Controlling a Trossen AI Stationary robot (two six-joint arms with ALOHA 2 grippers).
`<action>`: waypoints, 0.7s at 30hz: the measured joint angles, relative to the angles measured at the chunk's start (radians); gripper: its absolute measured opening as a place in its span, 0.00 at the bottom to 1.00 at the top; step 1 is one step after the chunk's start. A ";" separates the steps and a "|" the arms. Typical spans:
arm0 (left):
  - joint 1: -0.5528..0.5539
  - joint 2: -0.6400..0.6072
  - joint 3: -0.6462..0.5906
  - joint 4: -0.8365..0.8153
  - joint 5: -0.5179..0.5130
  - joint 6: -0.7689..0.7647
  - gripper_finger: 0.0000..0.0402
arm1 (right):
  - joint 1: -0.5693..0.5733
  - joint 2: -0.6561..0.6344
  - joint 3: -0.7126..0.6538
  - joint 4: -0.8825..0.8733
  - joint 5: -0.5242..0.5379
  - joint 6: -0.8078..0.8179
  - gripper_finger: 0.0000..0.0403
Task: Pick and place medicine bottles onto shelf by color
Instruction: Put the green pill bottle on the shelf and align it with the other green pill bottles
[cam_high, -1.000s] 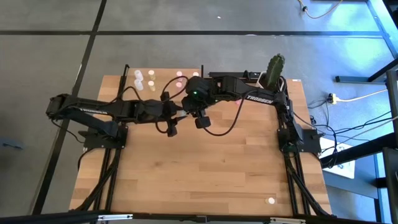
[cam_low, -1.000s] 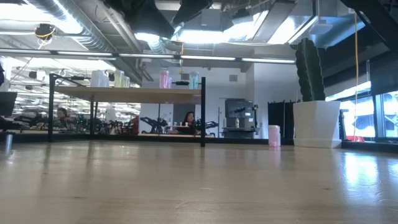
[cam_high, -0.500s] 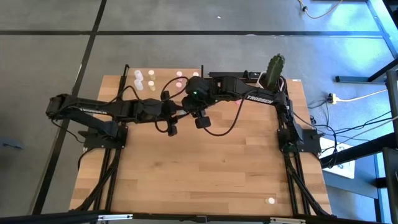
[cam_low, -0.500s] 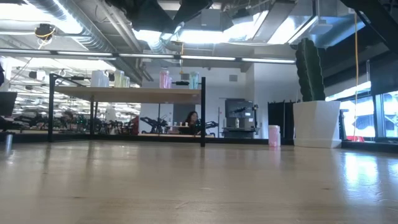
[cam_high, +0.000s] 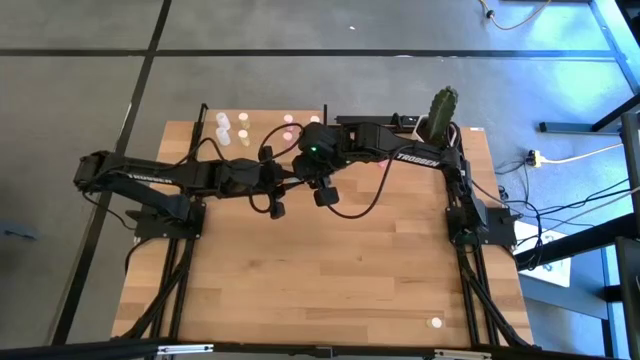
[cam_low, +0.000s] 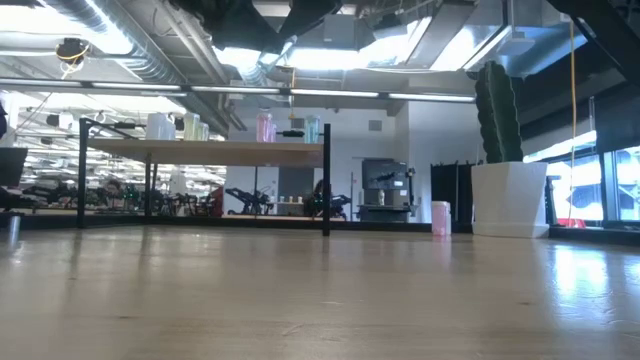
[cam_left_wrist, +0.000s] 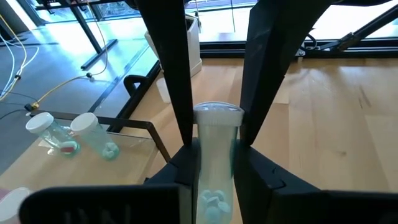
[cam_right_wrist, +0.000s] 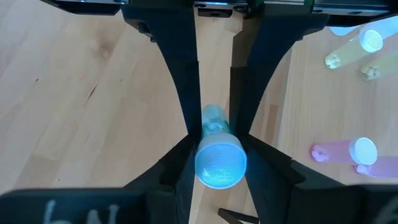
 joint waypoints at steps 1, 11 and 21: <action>0.000 0.000 0.000 0.000 0.000 0.000 0.14 | 0.000 0.000 0.000 0.000 0.000 0.000 0.32; 0.000 0.000 0.000 0.002 0.004 -0.003 0.14 | 0.000 0.000 0.001 -0.006 0.031 0.005 0.47; -0.001 -0.003 0.000 0.007 -0.077 -0.043 0.14 | -0.001 -0.003 0.006 -0.112 0.230 0.042 0.50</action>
